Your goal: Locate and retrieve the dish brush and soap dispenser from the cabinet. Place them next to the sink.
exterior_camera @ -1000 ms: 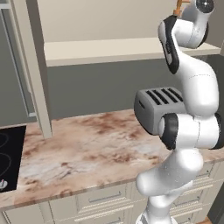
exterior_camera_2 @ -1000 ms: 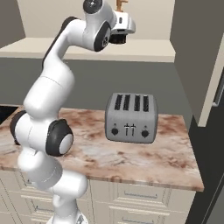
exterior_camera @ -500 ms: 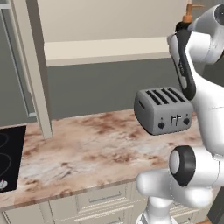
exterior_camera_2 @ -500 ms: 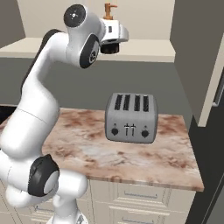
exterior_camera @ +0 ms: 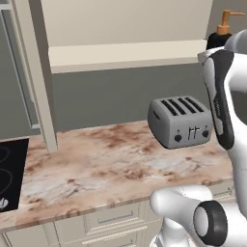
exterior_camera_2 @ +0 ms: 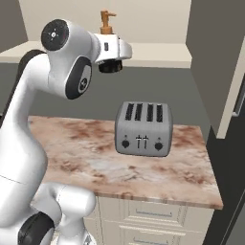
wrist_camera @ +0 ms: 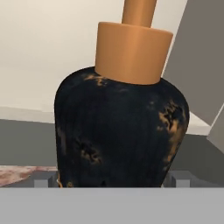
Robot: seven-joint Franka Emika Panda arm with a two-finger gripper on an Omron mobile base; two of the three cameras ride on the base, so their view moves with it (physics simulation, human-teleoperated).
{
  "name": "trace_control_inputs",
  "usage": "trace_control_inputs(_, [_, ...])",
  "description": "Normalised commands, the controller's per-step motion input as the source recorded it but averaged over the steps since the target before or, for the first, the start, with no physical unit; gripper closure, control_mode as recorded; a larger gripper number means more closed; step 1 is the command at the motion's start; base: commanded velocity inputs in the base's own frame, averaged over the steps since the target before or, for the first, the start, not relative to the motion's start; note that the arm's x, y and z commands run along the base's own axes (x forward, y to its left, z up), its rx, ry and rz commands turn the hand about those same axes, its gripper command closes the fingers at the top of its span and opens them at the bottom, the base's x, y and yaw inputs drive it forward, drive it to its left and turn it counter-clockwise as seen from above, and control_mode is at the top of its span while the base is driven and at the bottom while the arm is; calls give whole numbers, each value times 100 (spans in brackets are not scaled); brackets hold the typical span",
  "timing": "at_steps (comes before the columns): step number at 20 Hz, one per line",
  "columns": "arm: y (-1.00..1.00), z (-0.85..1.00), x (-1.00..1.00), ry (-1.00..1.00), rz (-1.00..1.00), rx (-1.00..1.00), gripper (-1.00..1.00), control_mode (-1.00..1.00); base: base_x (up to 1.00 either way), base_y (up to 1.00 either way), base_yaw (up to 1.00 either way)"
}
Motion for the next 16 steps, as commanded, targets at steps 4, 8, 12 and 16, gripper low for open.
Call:
trace_control_inputs(4, [3, -7, -100, 0, 0, -3, 100, -100, 0, 0, 0])
trace_control_inputs(8, [6, -33, -100, 0, 0, -3, 100, -100, 0, 0, 0])
trace_control_inputs(12, [14, -57, -100, 4, 0, -4, 100, -100, 0, 0, 0])
trace_control_inputs(16, [19, -54, -100, 7, 0, -4, 100, -100, 0, 0, 0])
